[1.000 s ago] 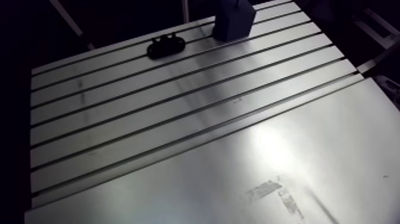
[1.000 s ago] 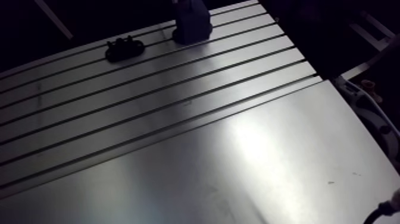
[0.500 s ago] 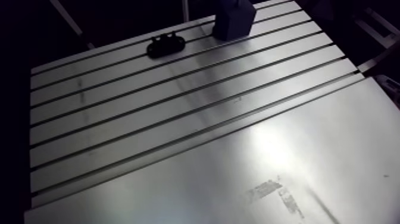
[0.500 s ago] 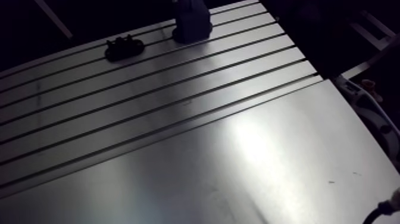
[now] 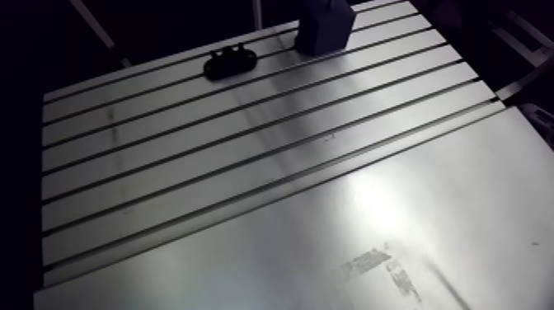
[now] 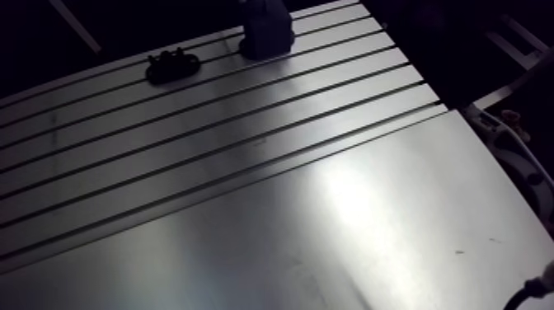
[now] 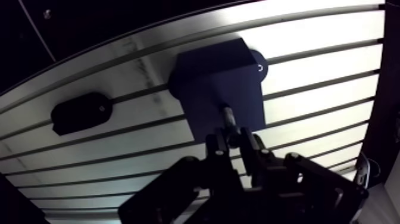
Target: Pick up the M10 bolt and insert it into the hole until fully seated.
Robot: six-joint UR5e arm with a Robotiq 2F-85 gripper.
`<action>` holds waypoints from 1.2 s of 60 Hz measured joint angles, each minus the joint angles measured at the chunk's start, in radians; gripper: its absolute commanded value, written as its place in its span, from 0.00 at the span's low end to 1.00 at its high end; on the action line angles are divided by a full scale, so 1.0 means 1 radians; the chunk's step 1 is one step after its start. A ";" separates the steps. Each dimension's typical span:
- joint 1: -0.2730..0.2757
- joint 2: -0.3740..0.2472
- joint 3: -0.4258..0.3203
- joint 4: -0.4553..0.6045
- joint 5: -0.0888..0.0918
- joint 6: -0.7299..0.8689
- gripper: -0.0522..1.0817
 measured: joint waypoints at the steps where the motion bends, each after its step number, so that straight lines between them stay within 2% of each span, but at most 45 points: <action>1: 0.000 0.000 0.000 0.000 0.000 0.000 1.00; 26: 0.001 -0.002 -0.003 0.002 -0.003 -0.001 1.00; 47: 0.001 -0.005 -0.001 0.001 -0.022 -0.002 1.00; 72: 0.003 -0.006 -0.001 0.001 -0.025 -0.001 1.00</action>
